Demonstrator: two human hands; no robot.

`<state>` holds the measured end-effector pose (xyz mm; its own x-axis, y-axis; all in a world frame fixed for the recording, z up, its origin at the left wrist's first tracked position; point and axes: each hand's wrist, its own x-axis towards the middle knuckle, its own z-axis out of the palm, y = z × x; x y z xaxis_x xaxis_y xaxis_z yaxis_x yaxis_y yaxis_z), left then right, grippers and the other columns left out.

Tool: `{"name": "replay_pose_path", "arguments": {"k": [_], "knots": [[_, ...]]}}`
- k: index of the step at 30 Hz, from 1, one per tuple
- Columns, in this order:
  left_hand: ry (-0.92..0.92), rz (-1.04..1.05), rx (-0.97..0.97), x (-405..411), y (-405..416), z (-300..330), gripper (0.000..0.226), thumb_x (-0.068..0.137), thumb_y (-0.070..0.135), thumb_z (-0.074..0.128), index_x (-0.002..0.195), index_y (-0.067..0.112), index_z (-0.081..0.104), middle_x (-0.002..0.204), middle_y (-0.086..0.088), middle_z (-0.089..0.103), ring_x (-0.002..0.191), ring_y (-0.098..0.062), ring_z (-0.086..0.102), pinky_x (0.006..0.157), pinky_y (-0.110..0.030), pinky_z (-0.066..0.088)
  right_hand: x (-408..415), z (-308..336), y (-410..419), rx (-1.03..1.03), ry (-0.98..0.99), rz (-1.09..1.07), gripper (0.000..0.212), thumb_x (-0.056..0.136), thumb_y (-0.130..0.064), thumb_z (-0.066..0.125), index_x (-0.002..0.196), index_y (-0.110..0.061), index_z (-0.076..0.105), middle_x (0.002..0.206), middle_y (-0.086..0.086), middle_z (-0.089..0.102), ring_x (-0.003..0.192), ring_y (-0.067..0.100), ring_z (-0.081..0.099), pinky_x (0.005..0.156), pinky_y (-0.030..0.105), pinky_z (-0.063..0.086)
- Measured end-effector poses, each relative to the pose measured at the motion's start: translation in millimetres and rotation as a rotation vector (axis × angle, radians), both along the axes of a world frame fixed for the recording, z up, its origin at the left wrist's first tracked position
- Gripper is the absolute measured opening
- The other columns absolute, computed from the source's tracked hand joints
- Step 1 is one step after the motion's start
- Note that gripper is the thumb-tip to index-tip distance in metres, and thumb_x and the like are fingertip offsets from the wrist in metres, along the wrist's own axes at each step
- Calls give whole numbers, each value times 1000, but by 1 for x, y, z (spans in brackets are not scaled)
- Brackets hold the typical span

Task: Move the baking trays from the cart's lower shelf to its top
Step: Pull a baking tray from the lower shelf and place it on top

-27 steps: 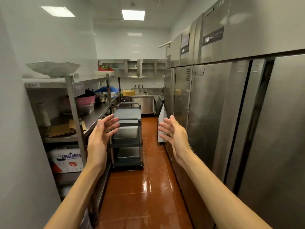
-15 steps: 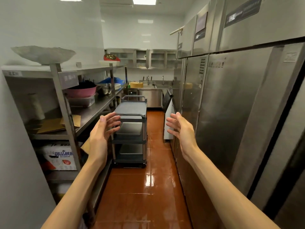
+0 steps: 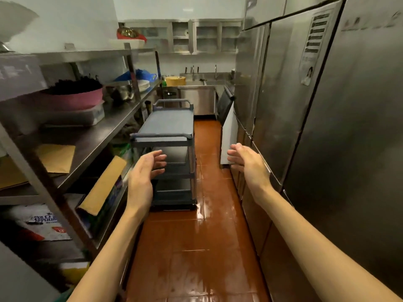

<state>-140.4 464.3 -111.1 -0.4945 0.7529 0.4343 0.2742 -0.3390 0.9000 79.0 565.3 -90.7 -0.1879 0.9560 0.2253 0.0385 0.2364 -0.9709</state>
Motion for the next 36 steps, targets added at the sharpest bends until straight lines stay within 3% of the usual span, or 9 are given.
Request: {"name": "replay_pose_path", "arguments": {"k": [5,9,15,18,25,30,36], "knots": [[147,-19,-107,-37,109,-12,26,101,29,46,116,20,65,111,-1,70,105,-19,65,95,-44,53,-16,-16,99,27,-102,-70,32,100,-37,45,120,-20,63,114,-2,67,108,14,62,94,32,52],[129,-79,-150,-50,191,-29,25,102,24,46,114,17,67,107,-5,71,101,-24,67,92,-48,54,-23,-34,171,-10,-93,-77,24,100,-34,45,108,-23,65,105,-2,69,101,14,63,86,29,54],[122,-75,-182,-56,339,-49,23,101,22,49,112,15,68,101,-2,73,96,-21,70,89,-45,57,-41,-59,322,-22,-68,-45,22,99,-35,45,105,-26,65,104,-3,69,100,13,64,85,30,54],[105,-25,-195,-65,405,-45,23,101,21,48,111,13,68,102,-7,72,98,-25,69,89,-49,57,-54,-62,398,-32,-78,-3,23,99,-38,45,102,-29,66,101,-5,70,97,11,65,83,29,55],[17,29,-236,-101,538,-45,21,101,20,48,104,14,68,97,-6,73,93,-21,71,85,-42,59,-106,-67,554,-79,-67,72,25,98,-36,48,101,-23,69,99,-1,72,95,14,68,78,29,56],[-36,93,-227,-145,650,-63,24,102,23,46,105,12,67,97,-9,73,91,-23,71,77,-27,61,-152,-83,662,-82,-52,124,26,97,-32,50,105,-18,70,102,3,72,97,17,67,78,30,55],[-134,77,-214,-202,797,-85,25,101,20,47,106,4,67,98,-18,73,90,-31,71,78,-36,58,-221,-92,802,-108,-97,128,25,99,-27,50,108,-12,68,102,7,71,99,22,67,85,36,56]]}}
